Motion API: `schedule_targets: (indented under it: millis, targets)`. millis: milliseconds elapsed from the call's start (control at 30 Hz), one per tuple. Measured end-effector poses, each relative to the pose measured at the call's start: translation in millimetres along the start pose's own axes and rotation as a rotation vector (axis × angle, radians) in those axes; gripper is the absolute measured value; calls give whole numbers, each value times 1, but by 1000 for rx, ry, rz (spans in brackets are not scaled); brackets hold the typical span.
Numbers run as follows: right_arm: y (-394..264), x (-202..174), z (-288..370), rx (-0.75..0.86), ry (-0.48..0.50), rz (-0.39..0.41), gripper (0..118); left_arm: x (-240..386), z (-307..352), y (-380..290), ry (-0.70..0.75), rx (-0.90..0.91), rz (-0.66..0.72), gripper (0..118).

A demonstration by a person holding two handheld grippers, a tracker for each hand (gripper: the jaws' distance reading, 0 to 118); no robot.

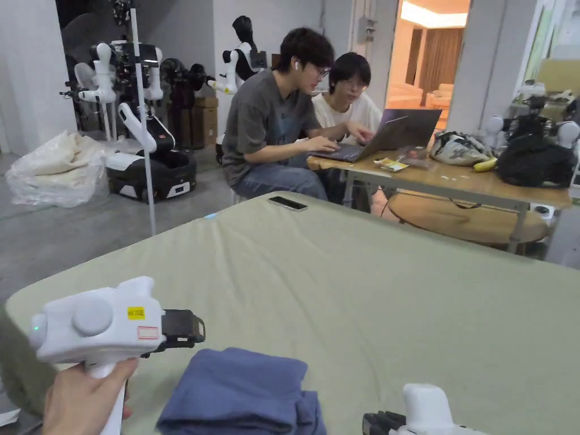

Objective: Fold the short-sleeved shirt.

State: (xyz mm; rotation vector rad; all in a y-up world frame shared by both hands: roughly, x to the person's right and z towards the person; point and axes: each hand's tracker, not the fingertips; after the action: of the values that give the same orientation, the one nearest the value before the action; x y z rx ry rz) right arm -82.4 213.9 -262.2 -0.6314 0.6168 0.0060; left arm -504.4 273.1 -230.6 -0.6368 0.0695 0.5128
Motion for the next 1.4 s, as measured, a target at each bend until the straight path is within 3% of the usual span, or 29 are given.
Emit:
schedule_targets:
  millis: [33,133,267,367,467,567,667,833,967,1000,1067,1200,1267,1400]
  targets:
    - [0,12,11,-4,-56,-14,0,15,9,-4,-31,37,-55,64]
    - [-8,51,55,92,-70,-135,0,71,38,-23,-59,129,-252,64]
    - [-12,73,140,232,-192,-172,0,145,70,-68,-218,257,-415,63]
    - [-20,81,196,317,-279,-158,0,184,70,-91,-345,287,-425,43]
    - [-41,82,245,429,-372,-77,0,230,80,-115,-387,352,-509,34]
    - [-64,84,286,478,-528,-47,0,264,90,-130,-439,429,-548,0]
    - [-75,87,314,501,-613,-64,0,291,95,-137,-463,424,-591,0]
    - [-72,96,337,523,-675,-105,0,322,102,-157,-445,459,-697,0]
    - [-67,88,346,492,-714,-111,0,318,107,-162,-447,473,-679,0]
    - [-68,83,347,515,-760,-165,0,314,109,-163,-450,497,-658,0]
    - [-71,74,352,552,-675,-192,0,312,114,-167,-388,501,-614,0]
    - [-75,57,349,587,-727,-208,0,312,125,-187,-332,492,-677,0]
    - [-72,59,347,600,-699,-231,0,313,125,-192,-319,448,-687,0]
    - [-72,54,340,564,-742,-199,0,317,119,-198,-300,423,-658,0]
